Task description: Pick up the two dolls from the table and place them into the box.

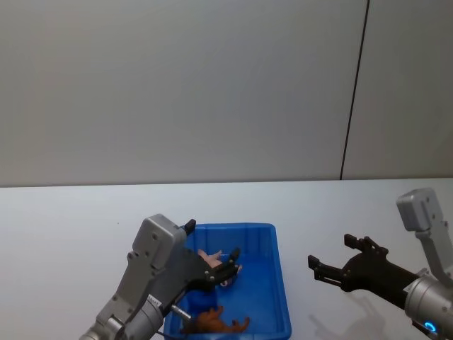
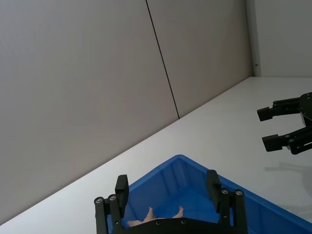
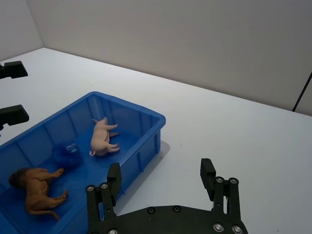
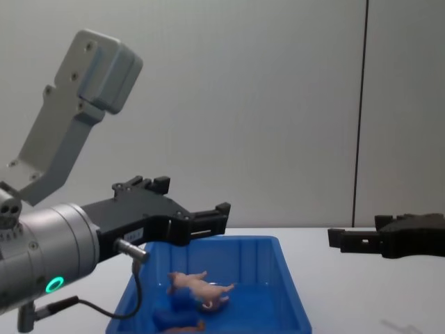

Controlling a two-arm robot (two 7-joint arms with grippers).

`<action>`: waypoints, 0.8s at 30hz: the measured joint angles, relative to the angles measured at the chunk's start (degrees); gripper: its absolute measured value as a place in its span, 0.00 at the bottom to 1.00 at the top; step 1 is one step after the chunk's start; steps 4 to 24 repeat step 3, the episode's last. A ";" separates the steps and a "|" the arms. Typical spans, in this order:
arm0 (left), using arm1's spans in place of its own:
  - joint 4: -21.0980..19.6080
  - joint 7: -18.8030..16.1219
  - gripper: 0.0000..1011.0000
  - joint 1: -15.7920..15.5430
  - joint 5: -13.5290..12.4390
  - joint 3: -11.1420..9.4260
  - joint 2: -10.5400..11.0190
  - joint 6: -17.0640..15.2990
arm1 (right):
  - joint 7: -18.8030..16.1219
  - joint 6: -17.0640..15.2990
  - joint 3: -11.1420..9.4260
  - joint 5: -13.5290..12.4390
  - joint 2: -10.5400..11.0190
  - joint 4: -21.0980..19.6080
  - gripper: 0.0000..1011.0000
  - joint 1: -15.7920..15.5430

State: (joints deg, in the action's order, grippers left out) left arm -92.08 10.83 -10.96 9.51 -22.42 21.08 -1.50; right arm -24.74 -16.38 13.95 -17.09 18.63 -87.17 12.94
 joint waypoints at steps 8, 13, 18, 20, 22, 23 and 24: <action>-0.05 0.28 0.99 -0.08 0.00 0.06 -0.06 0.27 | 0.00 0.00 0.00 0.00 0.00 0.00 0.99 0.00; -0.05 0.28 0.99 -0.08 0.00 0.06 -0.06 0.27 | 0.00 0.00 0.00 0.00 0.00 0.00 0.99 0.00; -0.05 0.28 0.99 -0.08 0.00 0.06 -0.06 0.27 | 0.00 0.00 0.00 0.00 0.00 0.00 0.99 0.00; -0.05 0.28 0.99 -0.08 0.00 0.06 -0.06 0.27 | 0.00 0.00 0.00 0.00 0.00 0.00 0.99 0.00; -0.05 0.28 0.99 -0.08 0.00 0.06 -0.06 0.27 | 0.00 0.00 0.00 0.00 0.00 0.00 0.99 0.00; -0.05 0.28 0.99 -0.08 0.00 0.06 -0.06 0.27 | 0.00 0.00 0.00 0.00 0.00 0.00 0.99 0.00; -0.05 0.28 0.99 -0.08 0.00 0.06 -0.06 0.27 | 0.00 0.00 0.00 0.00 0.00 0.00 0.99 0.00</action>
